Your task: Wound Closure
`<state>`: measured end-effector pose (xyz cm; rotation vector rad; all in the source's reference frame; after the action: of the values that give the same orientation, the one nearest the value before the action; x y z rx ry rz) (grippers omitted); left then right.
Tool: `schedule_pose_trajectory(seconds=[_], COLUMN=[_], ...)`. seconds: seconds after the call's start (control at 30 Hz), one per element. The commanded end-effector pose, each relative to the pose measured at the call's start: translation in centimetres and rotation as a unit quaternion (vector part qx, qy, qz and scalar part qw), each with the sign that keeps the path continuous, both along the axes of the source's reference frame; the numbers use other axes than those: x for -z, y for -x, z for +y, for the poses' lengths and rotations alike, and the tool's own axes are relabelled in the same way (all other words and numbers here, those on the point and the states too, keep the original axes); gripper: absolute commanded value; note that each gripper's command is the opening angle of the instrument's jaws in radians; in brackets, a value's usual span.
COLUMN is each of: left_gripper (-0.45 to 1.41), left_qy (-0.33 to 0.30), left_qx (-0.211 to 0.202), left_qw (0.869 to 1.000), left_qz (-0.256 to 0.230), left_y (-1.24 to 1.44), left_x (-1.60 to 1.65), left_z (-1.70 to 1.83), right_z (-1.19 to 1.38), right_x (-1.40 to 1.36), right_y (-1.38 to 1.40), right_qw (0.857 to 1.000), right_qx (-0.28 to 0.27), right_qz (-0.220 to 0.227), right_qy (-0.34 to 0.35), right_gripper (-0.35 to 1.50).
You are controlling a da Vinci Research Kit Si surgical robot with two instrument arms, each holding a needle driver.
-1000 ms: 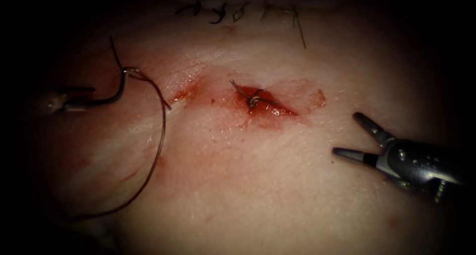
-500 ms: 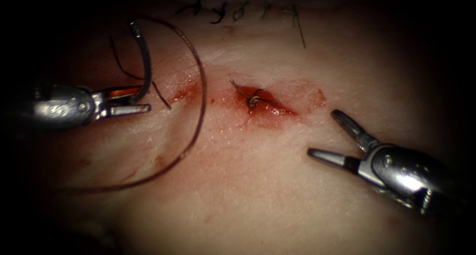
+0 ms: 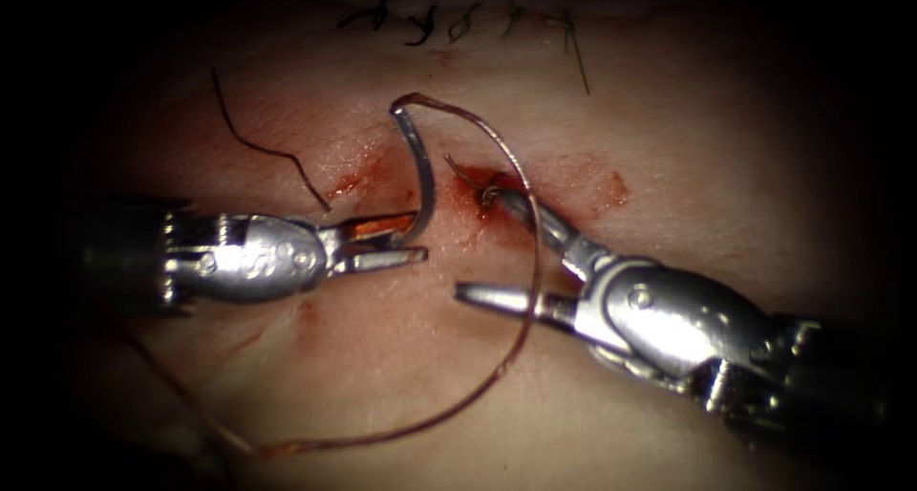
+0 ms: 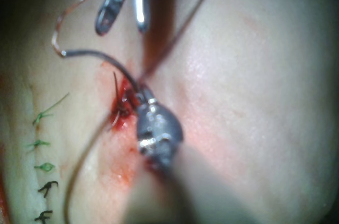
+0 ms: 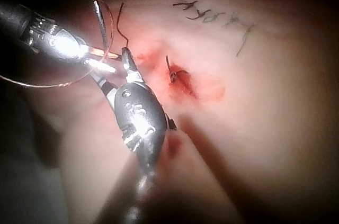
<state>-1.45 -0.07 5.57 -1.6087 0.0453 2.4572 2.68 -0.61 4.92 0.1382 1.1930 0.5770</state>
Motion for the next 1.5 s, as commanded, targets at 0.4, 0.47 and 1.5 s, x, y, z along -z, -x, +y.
schedule_pose_trajectory(seconds=[0.4, 0.47, 1.5], left_gripper=[-0.45, -0.45, 0.39], left_qy=[0.032, 0.038, -0.005], left_qx=[-0.016, -0.017, -0.01], left_qw=[0.999, 0.999, 1.0], left_qz=[-0.011, -0.01, -0.013], left_y=[0.16, 0.17, 0.08], left_x=[0.0, 0.01, 0.11], left_z=[-0.13, -0.13, -0.07], right_z=[0.08, 0.09, 0.39], right_x=[-0.1, -0.1, 0.06], right_y=[-0.36, -0.36, 0.17], right_qw=[1.0, 1.0, 0.999], right_qx=[-0.01, -0.01, -0.001], right_qz=[-0.005, -0.005, 0.002], right_qy=[-0.002, -0.002, -0.04], right_gripper=[1.37, 1.37, -0.35])
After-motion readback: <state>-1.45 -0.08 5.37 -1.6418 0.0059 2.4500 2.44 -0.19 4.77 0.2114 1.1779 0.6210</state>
